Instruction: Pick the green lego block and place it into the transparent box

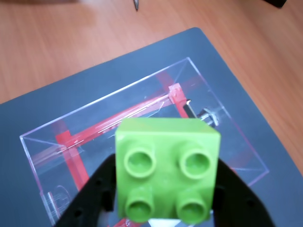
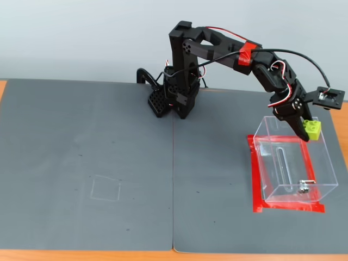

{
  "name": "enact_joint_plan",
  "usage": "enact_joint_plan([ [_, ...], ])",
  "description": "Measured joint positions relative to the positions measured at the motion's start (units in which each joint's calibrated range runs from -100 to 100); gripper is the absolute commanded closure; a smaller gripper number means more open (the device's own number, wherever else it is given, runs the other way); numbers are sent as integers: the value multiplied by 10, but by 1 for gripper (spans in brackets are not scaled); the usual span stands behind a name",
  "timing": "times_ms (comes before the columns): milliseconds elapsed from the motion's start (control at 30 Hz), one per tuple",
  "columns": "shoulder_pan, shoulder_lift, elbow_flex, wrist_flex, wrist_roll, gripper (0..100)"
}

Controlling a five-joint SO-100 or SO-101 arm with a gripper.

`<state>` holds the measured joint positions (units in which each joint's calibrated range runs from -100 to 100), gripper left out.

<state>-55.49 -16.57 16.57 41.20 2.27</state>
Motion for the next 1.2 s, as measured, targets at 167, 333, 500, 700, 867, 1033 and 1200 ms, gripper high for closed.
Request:
enact_joint_plan([
  [167,0,0,0,0,2,69],
  [333,0,0,0,0,0,71],
  [500,0,0,0,0,1,77],
  [700,15,0,13,0,0,87],
  [867,35,-31,18,0,0,93],
  [1033,70,-74,57,0,0,97],
  [1200,114,-142,110,0,0,98],
])
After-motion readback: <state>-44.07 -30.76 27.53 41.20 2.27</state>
